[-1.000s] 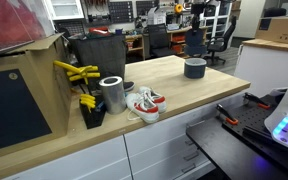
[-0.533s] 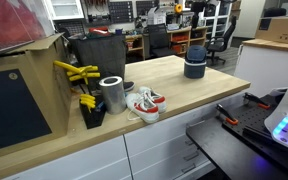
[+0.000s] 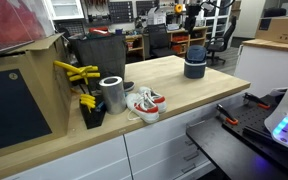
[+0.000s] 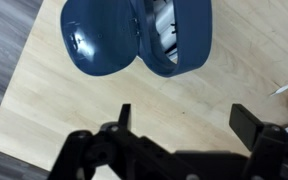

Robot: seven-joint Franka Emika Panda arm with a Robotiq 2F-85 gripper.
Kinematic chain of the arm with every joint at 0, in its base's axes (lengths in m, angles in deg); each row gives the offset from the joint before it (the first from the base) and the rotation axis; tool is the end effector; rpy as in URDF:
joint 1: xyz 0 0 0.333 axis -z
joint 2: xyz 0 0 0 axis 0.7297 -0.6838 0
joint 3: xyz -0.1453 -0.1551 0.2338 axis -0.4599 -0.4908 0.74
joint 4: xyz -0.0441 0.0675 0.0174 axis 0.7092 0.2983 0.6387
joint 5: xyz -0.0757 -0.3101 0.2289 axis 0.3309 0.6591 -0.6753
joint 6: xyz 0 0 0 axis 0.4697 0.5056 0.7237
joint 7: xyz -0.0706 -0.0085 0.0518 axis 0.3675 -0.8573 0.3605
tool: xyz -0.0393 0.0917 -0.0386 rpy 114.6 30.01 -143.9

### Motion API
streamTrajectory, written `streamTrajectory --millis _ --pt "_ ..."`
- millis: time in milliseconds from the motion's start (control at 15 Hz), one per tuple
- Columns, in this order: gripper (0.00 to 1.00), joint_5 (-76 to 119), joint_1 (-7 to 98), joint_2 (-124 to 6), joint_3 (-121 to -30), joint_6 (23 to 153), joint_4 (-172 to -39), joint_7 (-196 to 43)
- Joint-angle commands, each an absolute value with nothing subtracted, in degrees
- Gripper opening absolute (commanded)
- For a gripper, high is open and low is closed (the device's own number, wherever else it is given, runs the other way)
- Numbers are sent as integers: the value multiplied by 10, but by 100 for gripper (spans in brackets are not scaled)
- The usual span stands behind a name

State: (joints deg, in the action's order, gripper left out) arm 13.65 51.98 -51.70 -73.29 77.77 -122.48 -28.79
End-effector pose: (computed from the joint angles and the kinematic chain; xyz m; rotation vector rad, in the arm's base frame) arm 0.6024 -0.0664 0.4176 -2.9775 -0.8918 -0.1760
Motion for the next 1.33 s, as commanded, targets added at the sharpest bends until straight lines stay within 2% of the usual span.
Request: streamTrajectory --millis 0,333,933,1267 --pt "100 146 505 -522 -731 764 -1219 -426" --pt "100 152 488 -505 -728 740 -1213 -608" --pt "100 160 483 -460 -728 629 -1231 -703" --pt "100 158 481 -444 -729 625 -1263 -791"
